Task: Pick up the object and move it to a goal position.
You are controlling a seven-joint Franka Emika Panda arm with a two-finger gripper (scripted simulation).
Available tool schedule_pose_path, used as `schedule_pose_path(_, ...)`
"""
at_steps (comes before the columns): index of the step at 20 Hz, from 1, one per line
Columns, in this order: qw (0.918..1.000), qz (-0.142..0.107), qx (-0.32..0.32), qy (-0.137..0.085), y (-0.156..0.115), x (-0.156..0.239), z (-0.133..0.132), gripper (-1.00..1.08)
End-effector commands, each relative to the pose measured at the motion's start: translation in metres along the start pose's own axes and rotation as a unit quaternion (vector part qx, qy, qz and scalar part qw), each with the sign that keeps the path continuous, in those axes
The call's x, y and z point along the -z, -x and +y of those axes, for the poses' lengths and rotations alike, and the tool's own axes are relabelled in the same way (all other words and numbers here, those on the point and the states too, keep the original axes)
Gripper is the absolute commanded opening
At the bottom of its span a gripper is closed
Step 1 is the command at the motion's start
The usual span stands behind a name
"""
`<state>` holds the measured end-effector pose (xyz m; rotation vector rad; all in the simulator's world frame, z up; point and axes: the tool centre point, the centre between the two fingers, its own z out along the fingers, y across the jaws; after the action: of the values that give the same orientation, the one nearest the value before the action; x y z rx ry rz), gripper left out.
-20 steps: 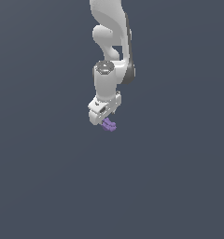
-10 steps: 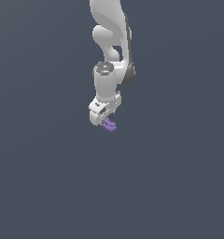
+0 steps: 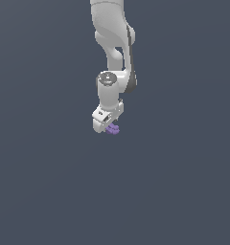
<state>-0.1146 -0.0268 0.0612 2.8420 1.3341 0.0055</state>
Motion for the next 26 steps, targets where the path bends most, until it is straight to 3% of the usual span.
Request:
schedule_pose_path(1, 1.0, -0.001, 0.001, -0.002, 0.0, -0.008, -0.002, 1.0)
schedule_pose_path(4, 1.0, -0.001, 0.001, -0.002, 0.0, -0.011, -0.002, 1.0)
schedule_pose_path(5, 1.0, -0.001, 0.001, -0.002, 0.0, -0.011, -0.002, -1.0)
schedule_pose_path(18, 1.0, 0.001, 0.0, 0.001, -0.003, -0.007, 0.001, -1.0)
schedule_pose_path(26, 1.0, 0.0, 0.0, 0.001, -0.038, -0.004, 0.001, -1.0)
